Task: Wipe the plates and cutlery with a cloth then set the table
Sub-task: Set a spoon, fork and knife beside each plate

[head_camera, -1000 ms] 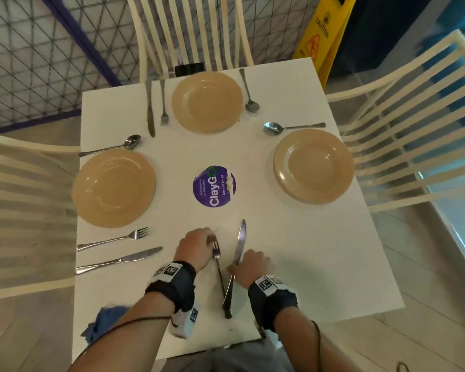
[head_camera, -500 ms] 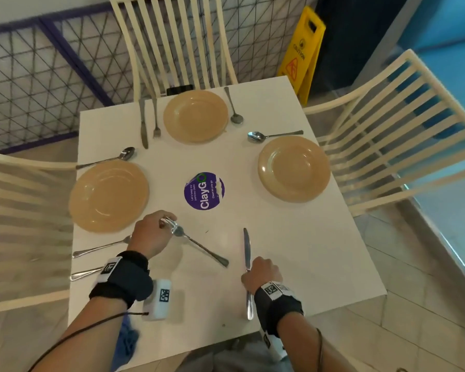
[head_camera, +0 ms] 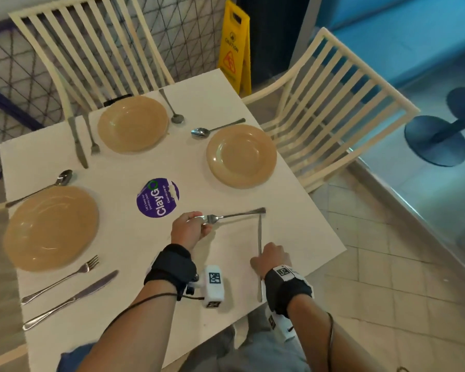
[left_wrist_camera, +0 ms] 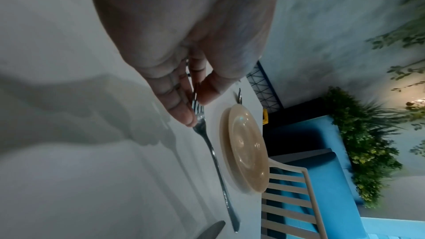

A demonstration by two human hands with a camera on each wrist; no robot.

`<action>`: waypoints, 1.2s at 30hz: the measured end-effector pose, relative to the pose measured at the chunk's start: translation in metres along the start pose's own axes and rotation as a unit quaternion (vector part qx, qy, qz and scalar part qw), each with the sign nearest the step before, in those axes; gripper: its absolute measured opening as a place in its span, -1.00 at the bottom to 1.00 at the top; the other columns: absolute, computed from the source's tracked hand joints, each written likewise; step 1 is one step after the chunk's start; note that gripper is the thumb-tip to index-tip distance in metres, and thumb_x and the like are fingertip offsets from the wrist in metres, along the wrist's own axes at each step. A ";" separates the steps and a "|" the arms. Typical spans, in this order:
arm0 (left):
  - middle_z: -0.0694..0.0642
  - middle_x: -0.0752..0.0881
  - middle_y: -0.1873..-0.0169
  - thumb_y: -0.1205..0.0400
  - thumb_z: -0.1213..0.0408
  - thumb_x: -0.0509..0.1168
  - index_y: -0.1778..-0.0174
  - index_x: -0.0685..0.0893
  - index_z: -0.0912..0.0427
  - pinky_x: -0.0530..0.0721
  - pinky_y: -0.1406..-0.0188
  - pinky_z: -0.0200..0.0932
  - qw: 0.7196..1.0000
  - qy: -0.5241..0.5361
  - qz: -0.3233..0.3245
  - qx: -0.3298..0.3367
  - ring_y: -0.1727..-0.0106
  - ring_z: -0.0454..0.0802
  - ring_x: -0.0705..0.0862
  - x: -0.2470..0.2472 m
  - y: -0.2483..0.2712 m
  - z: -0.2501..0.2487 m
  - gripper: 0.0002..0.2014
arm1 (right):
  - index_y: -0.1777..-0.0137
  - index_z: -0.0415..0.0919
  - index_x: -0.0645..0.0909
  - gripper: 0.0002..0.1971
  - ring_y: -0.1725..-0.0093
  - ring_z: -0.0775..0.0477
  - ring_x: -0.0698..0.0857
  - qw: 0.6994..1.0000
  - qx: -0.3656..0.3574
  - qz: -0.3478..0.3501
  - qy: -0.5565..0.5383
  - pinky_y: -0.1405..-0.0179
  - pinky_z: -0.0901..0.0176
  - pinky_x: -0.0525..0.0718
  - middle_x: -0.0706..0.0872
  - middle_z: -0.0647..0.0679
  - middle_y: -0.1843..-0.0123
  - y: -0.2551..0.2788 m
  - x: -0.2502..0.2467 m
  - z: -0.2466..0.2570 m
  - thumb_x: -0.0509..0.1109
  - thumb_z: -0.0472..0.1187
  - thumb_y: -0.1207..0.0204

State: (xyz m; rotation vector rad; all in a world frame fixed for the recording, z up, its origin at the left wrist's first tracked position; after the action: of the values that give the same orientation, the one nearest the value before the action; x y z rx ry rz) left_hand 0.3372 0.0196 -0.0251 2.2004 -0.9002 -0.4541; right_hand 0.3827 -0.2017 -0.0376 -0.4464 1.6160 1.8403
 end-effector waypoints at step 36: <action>0.26 0.78 0.20 -0.66 0.26 0.35 0.14 0.73 0.27 0.73 0.10 -0.01 0.997 -0.006 -0.045 -0.059 0.24 0.11 0.68 0.104 -0.014 -0.010 -0.85 | -0.03 0.07 0.56 -0.87 0.17 -0.22 0.70 0.959 -0.284 0.018 0.000 0.06 -0.11 0.73 0.70 0.01 0.11 -0.055 -0.107 -0.025 0.26 -0.01 -0.53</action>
State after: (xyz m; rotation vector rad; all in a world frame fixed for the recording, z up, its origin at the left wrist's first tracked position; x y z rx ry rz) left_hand 0.4216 -0.0435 -0.0339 2.1373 -0.7632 -0.5489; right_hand 0.4936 -0.2497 -0.0159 -0.6627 1.0741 2.3232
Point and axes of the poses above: each hand's wrist, its own y-axis away from the middle knuckle, its own x-axis out of the palm, z = x × y, the point moved 4 cm from there along -y, towards the middle knuckle
